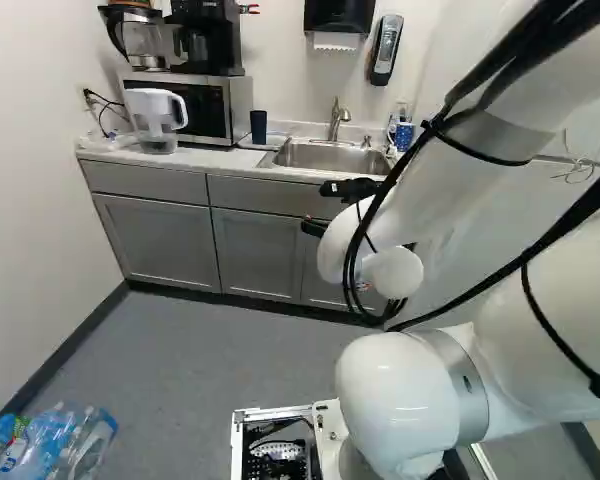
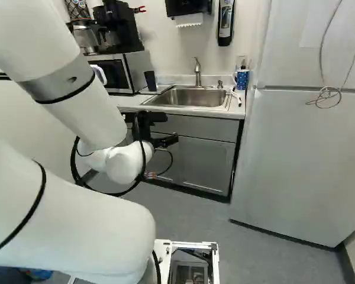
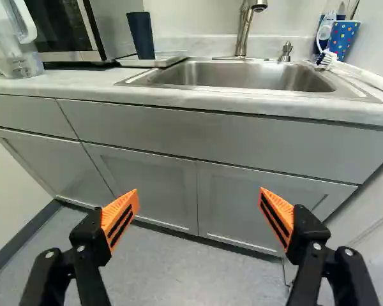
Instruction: Rinse the cup and place it in the tray
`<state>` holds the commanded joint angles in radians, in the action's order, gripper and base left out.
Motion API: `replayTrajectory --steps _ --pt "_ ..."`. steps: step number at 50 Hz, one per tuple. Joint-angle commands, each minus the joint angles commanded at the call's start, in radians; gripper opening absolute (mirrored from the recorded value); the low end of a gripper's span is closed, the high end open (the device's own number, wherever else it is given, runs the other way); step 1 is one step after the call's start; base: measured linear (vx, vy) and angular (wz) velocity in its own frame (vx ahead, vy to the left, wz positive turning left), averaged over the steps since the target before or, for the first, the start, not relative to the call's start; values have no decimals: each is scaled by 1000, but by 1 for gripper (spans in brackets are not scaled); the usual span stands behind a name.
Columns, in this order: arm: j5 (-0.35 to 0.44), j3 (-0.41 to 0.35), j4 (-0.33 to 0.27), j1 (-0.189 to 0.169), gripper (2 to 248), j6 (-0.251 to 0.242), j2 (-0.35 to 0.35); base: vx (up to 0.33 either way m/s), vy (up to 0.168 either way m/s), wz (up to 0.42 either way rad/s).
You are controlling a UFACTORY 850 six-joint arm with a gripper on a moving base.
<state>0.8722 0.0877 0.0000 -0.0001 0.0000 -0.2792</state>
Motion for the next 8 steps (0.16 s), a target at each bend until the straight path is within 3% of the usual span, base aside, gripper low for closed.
replayTrajectory --steps 8 --pt "1 0 0 0 247 0 0 0 0 0"
